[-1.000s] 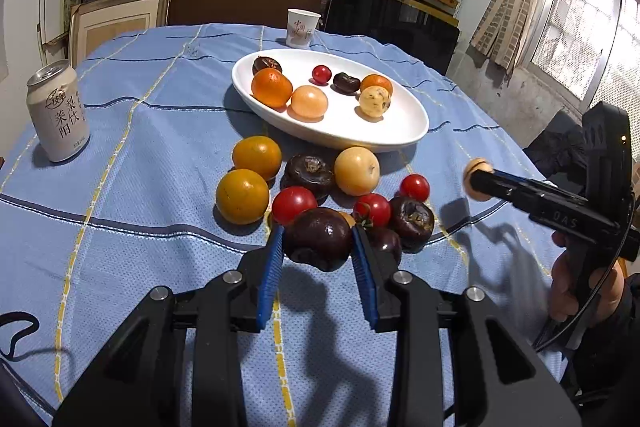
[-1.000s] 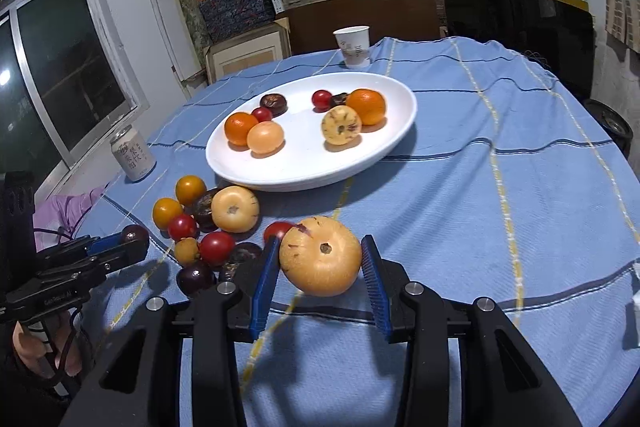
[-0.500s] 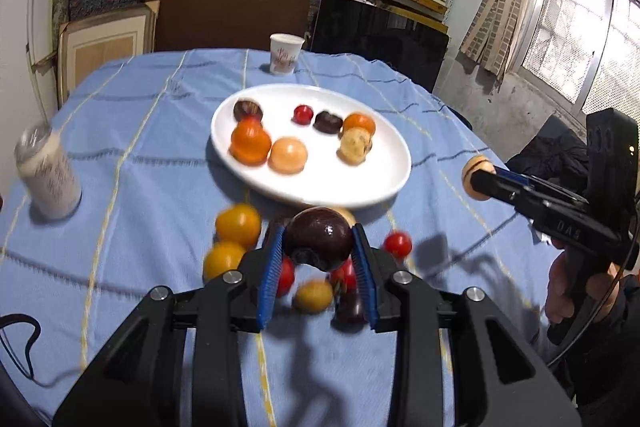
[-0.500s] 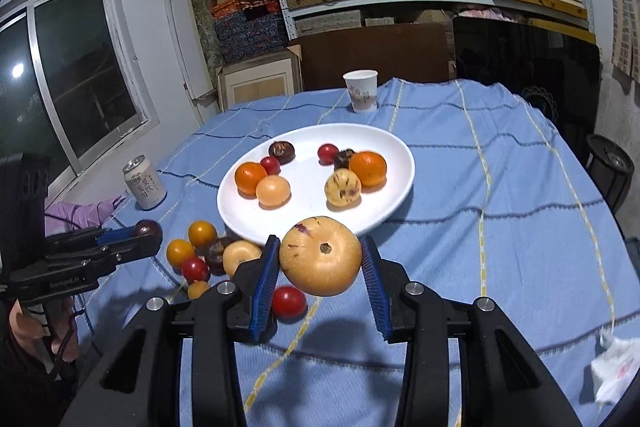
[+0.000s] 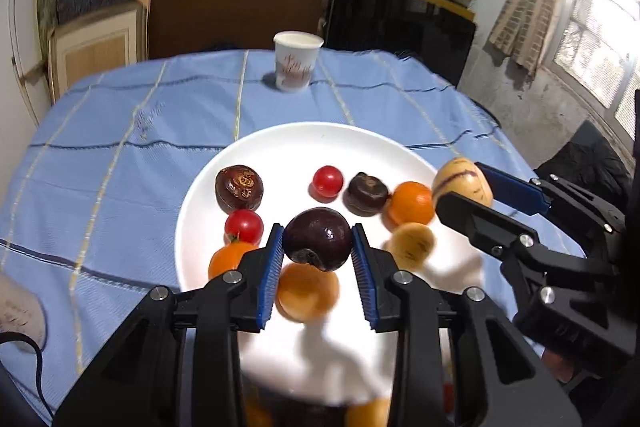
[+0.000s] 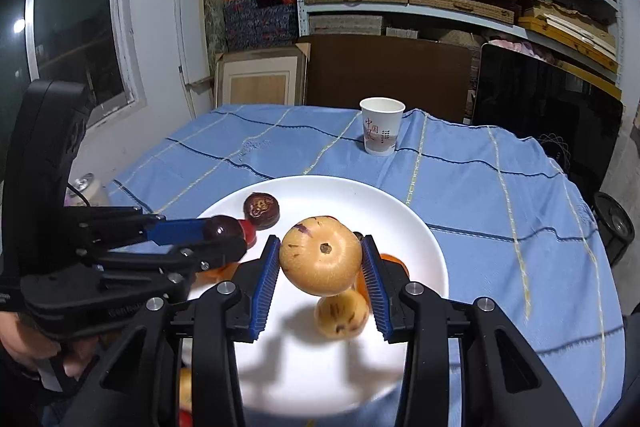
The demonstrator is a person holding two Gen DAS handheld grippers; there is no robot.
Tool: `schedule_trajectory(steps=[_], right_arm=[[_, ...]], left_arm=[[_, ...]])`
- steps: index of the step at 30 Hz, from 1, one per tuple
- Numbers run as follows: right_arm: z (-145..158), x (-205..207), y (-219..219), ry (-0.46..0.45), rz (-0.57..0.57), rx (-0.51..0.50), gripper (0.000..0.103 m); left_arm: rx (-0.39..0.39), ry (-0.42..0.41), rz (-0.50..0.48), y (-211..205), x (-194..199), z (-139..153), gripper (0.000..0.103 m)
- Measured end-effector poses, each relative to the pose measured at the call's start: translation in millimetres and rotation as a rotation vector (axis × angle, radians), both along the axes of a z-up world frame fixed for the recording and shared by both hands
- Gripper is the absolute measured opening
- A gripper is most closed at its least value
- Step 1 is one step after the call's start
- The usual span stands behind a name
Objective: Organize fruits
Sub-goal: 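Carry both fruits onto the white plate and open both tools, then grasp a dark brown fruit with the right tool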
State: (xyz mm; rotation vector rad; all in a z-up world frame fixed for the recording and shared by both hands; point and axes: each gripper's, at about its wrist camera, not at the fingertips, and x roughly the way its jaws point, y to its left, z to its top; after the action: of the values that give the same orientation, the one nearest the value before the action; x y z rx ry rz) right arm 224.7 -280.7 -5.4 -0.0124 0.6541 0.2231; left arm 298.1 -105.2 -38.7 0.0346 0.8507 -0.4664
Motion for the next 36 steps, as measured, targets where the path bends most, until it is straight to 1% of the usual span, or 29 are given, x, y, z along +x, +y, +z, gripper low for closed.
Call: schedule_trajectory(steps=[3, 4, 5, 6, 8, 10, 13, 17, 19, 23, 26, 29, 30, 33, 36], right_arm=[[-4.8, 14.3, 1.1, 0.019, 0.009, 0.014, 0.042], [-4.8, 15.9, 1.6, 0.022, 0.009, 0.019, 0.044], [-3.3, 15.7, 1.2, 0.010, 0.004, 0.020, 0.048], [-1.4, 13.8, 1.5, -0.002, -0.002, 0.018, 0.049], [2.7, 9.4, 0.2, -0.014, 0.001, 0.032, 0.049], [7.3, 0.7, -2.6, -0.029, -0.012, 0.034, 0.050], [13.1, -17.4, -8.3, -0.026, -0.010, 0.060, 0.050], [13.5, -54.8, -15.0, -0.018, 0.004, 0.074, 0.061], [6.8, -75.8, -19.2, 0.005, 0.009, 0.089, 0.062], [-11.7, -114.5, -20.5, 0.060, 0.012, 0.091, 0.063], [-27.5, -138.3, -16.4, 0.104, 0.035, 0.107, 0.063], [-43.3, -155.9, -2.8, 0.136, 0.069, 0.084, 0.063], [-50.3, -161.0, 5.6, 0.146, 0.086, 0.057, 0.063], [-59.3, -166.7, 23.8, 0.157, 0.121, 0.019, 0.062], [-64.3, -165.0, 40.4, 0.170, 0.139, -0.010, 0.062]], left_arm=[[-0.017, 0.008, 0.019, 1.3, 11.5, -5.0, 0.035], [-0.027, 0.009, 0.021, 1.5, 12.4, -5.2, 0.040], [-0.038, 0.006, 0.023, 3.0, 13.1, -4.1, 0.051], [-0.043, -0.004, 0.033, 4.8, 13.0, -2.4, 0.057], [-0.065, -0.021, 0.040, 10.3, 8.4, 4.4, 0.061], [-0.067, -0.035, 0.050, 14.7, 2.1, 12.0, 0.062], [-0.081, -0.039, 0.046, 24.5, -18.8, 20.7, 0.066], [-0.048, -0.037, 0.030, 38.0, -60.0, 20.2, 0.069], [-0.028, -0.028, 0.010, 42.8, -84.3, 15.6, 0.075], [0.013, -0.022, -0.022, 53.4, -131.6, 1.7, 0.076], [0.054, -0.011, -0.024, 61.4, -156.5, -13.5, 0.076], [0.066, -0.004, -0.011, 71.2, -171.3, -26.5, 0.076], [0.064, 0.005, -0.010, 73.7, -173.3, -31.0, 0.076], [0.067, 0.033, -0.021, 75.7, -176.6, -45.1, 0.076], [0.088, 0.026, -0.037, 73.1, -181.4, -52.6, 0.076]])
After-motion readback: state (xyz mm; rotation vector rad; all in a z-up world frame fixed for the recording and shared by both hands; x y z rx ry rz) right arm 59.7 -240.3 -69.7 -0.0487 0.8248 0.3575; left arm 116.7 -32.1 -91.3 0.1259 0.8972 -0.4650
